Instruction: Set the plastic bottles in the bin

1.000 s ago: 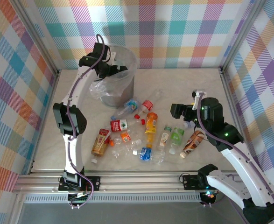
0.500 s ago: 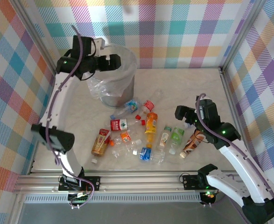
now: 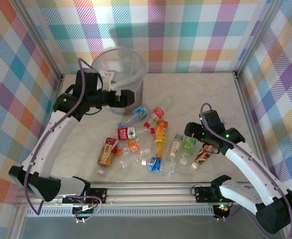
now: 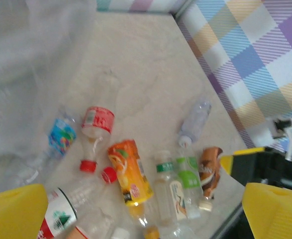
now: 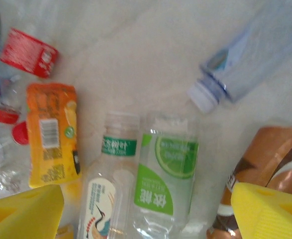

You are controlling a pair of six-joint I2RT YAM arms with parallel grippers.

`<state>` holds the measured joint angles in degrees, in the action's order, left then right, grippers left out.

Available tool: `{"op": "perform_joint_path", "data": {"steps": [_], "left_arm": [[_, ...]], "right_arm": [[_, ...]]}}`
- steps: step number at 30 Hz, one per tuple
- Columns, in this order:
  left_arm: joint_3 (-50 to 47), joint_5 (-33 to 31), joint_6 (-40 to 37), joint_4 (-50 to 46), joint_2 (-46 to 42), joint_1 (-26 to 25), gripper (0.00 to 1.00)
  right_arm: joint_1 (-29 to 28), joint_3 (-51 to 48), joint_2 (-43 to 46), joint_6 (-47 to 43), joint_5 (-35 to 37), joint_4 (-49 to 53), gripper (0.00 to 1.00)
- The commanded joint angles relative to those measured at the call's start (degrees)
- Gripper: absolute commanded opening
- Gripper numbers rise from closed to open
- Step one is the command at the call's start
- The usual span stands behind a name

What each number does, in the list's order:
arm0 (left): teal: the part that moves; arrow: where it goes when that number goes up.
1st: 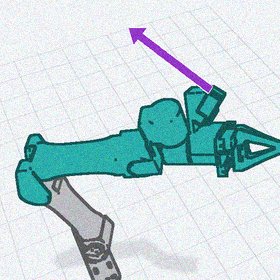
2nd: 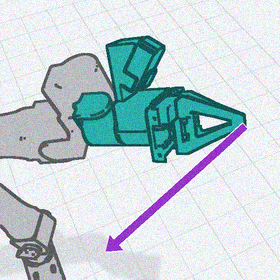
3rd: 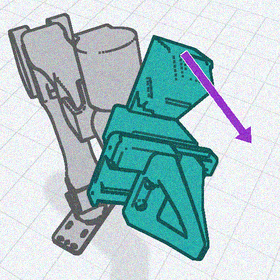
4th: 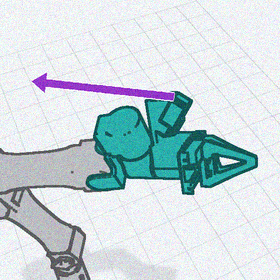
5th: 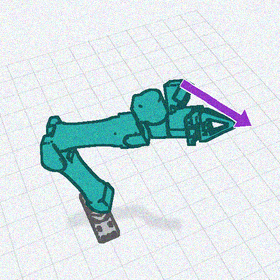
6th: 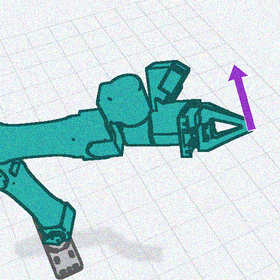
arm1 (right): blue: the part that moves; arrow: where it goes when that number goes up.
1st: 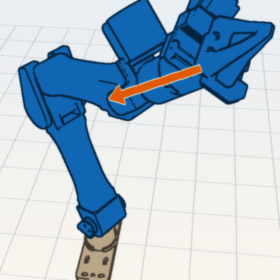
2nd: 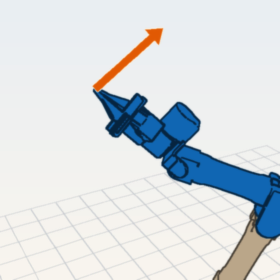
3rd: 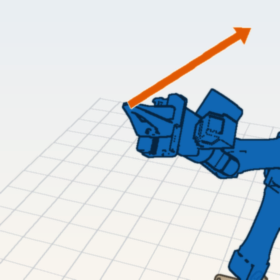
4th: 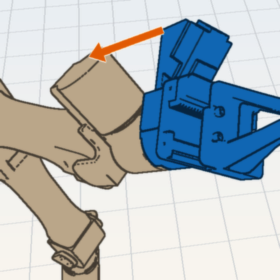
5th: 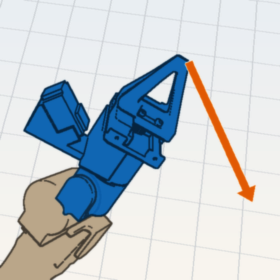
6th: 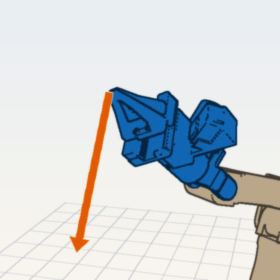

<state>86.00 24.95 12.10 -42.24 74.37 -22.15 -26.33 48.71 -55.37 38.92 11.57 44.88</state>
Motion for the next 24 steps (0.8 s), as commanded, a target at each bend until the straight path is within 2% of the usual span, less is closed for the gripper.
{"op": "perform_joint_path", "data": {"steps": [1, 8, 13, 19, 24], "left_arm": [[-4.49, 1.74, 3.4, 2.98, -3.78, -0.73, 1.0], [-12.48, 3.0, 7.32, 7.27, -9.68, -1.49, 1.0], [-14.17, 9.37, 6.11, 9.73, -9.91, -1.66, 1.0], [-15.83, 12.34, 5.93, 12.39, -8.46, -1.88, 1.0], [-17.23, 9.05, 5.24, 14.01, -10.53, -2.37, 1.0]], "right_arm": [[-0.3, -1.68, -1.72, 4.88, -4.99, 1.63, 0.85], [-1.01, -6.18, -3.57, 8.86, -7.86, 0.23, 0.74], [-1.67, -8.06, -5.32, 9.85, -8.46, -1.85, 0.73], [-2.14, -9.66, -8.97, 9.6, -10.23, -6.05, 0.73], [-2.24, -10.82, -10.19, 9.95, -9.34, -7.22, 0.73]]}}
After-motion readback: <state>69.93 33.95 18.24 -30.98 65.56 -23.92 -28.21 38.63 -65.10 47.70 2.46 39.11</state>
